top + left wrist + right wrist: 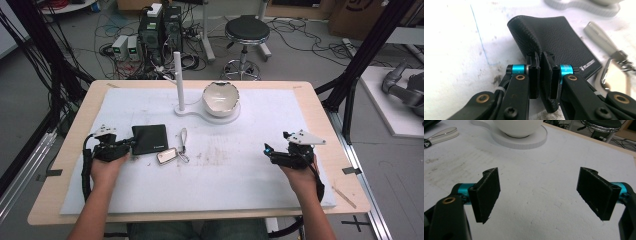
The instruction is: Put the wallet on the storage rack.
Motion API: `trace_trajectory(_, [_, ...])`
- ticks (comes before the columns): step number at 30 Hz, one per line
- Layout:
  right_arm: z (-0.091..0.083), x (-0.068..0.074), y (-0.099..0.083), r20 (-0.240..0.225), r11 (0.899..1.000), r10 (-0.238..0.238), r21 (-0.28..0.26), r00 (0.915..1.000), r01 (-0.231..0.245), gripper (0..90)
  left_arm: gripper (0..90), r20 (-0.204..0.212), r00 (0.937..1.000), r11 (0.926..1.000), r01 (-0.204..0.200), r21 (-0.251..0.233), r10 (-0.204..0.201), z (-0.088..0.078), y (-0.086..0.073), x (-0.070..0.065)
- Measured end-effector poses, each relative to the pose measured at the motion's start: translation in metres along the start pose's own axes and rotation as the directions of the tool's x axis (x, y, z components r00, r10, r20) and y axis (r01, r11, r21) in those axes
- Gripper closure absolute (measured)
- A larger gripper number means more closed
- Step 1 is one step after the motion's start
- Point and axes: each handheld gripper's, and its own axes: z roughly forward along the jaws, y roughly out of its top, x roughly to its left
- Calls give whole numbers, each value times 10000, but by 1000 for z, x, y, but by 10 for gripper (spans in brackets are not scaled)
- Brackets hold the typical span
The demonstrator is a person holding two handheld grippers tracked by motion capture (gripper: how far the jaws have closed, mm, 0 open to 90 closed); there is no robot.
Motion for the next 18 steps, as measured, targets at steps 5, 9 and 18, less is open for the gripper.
trace_trajectory(5, [0,0,0,-26,10000,39,-14,10000,-39,194,841,240,9997,9979,-65,-639,81,-11,7,-2])
trace_trajectory(9, [0,0,1,-43,10000,-12,-33,10000,12,194,842,55,9978,9912,-646,-1156,657,-22,18,-8])
trace_trajectory(18, [0,2,2,-148,10000,-57,-66,9999,56,194,842,117,9806,9609,-1894,-2019,1957,-45,38,-27])
